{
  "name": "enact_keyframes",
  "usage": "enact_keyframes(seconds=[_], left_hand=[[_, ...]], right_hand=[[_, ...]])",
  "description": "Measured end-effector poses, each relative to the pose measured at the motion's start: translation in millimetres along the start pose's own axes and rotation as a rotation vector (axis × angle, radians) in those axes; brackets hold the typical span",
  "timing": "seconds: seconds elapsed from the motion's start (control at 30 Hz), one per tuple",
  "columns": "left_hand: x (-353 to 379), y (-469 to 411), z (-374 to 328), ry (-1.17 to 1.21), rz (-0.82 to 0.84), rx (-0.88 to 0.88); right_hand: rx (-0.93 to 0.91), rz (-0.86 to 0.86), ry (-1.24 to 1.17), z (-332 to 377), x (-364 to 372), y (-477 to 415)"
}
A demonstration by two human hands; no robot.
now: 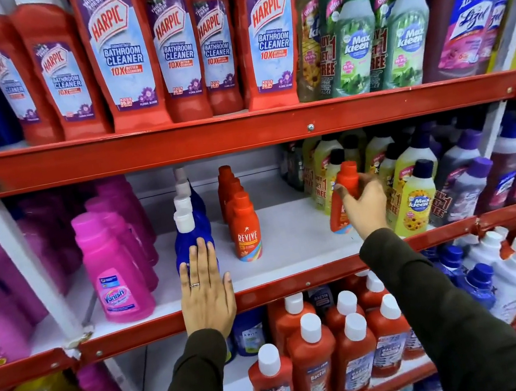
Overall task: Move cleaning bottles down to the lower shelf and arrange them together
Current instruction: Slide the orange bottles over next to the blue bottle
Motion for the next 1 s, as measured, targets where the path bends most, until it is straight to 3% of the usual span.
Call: enact_keyframes(seconds=[0.27,0.6,1.0], left_hand=[[-1.2,-0.2,-0.1,0.001,0.018,-0.012],[-0.3,-0.4,0.7,0.005,0.047,0.002],[-4.3,-0.3,-2.6,0.055,0.135,-0.006]], right_hand=[[-0.164,0.146,-0.051,58.2,38.7,60.7],[-0.156,0.323,0.019,80.5,93.5,108.7],[-0.143,0.367,0.008,76.8,102.1,116.2]])
Point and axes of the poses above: each hand's wrist, its own y-axis away from the middle knuckle, its own x-axis out of the palm, z = x × y, the point moved 4 cm from there along -y, towards the middle knuckle, and after that the axes turned 8 degrees about -x, right-handed, at the moved point
